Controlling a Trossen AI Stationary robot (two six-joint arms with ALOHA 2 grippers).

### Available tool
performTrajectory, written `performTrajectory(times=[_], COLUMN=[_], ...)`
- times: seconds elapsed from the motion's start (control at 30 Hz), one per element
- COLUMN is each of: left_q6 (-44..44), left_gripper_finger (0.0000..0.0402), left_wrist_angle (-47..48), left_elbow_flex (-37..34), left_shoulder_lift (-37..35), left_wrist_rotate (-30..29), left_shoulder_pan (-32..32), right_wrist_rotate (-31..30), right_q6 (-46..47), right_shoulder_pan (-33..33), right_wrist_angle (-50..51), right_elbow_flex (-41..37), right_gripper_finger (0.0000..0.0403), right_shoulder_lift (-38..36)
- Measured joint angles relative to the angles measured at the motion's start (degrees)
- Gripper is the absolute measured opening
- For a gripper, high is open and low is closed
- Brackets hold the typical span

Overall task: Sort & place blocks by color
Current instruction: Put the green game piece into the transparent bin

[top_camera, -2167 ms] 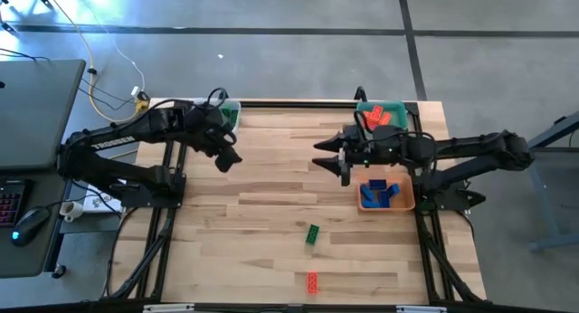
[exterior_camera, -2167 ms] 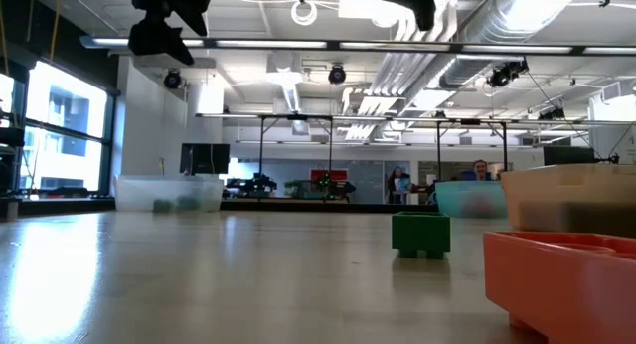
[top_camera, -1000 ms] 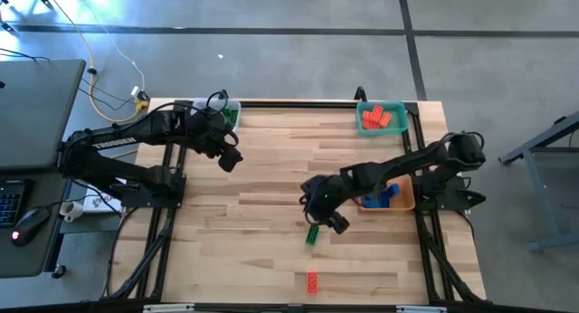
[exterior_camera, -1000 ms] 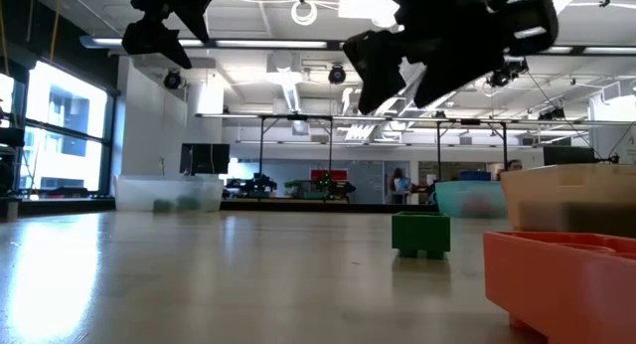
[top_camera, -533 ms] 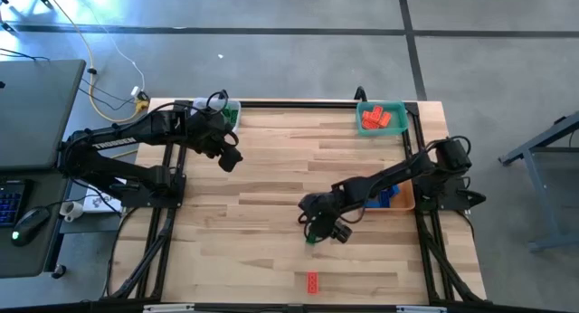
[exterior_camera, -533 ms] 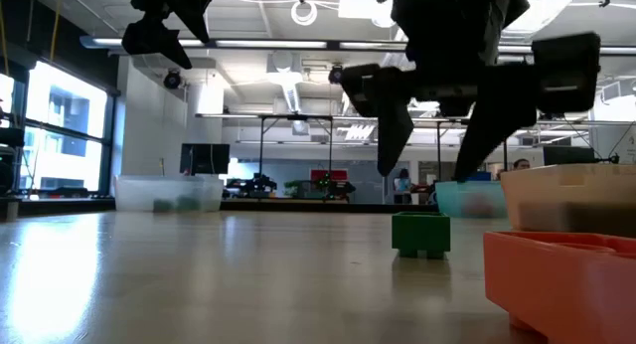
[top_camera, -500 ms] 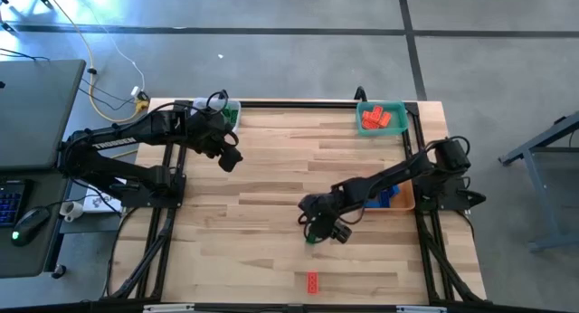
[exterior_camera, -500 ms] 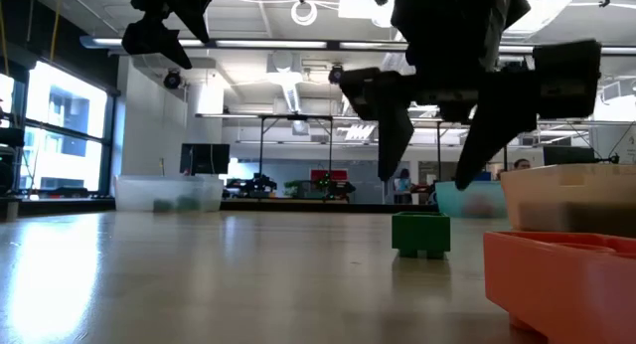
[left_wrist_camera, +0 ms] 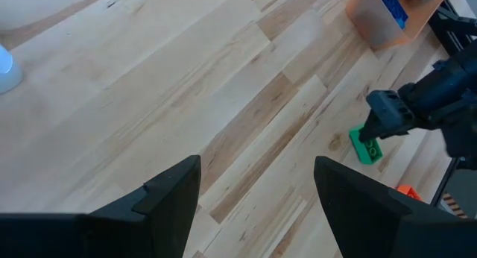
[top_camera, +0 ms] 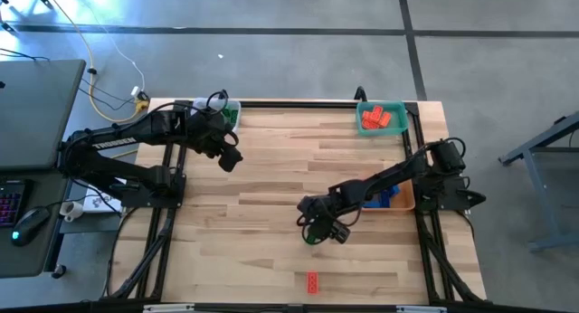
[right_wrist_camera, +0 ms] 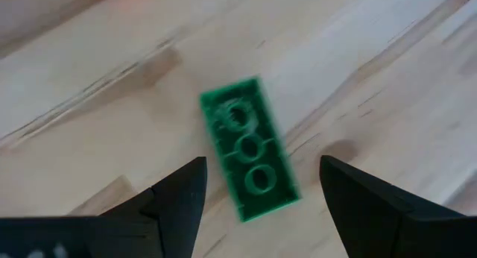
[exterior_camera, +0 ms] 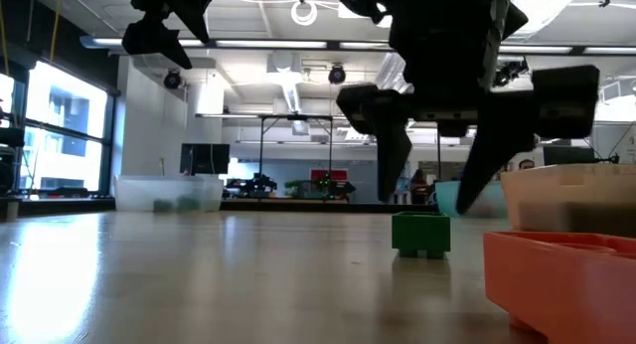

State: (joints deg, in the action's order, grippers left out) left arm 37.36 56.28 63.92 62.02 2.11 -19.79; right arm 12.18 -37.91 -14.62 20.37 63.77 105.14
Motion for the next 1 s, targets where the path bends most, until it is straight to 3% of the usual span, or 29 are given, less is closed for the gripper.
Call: performTrajectory(times=[0.43,0.53,0.73,1.0], left_q6=[-0.02,-0.02,-2.01,-6.31], left_gripper_finger=[0.025,0.025,0.025,0.025], left_wrist_angle=[0.02,0.02,0.02,0.02], left_elbow_flex=[0.0,0.0,0.0,0.0], left_shoulder_lift=[0.02,0.02,0.02,0.02], left_wrist_rotate=[-0.03,-0.3,-0.42,-1.53], left_shoulder_pan=[0.02,0.02,0.02,0.0], right_wrist_rotate=[-2.49,-2.31,-1.15,-3.35], right_q6=[0.41,0.46,5.11,9.57], right_shoulder_pan=[-0.21,-0.24,-0.21,0.52], right_wrist_angle=[-1.16,-0.8,0.17,0.14], right_elbow_flex=[-0.02,-0.02,0.02,0.04], right_gripper_finger=[0.0243,0.0214,0.0112,0.0111], right_shoulder_lift=[4.02,4.05,4.05,3.85])
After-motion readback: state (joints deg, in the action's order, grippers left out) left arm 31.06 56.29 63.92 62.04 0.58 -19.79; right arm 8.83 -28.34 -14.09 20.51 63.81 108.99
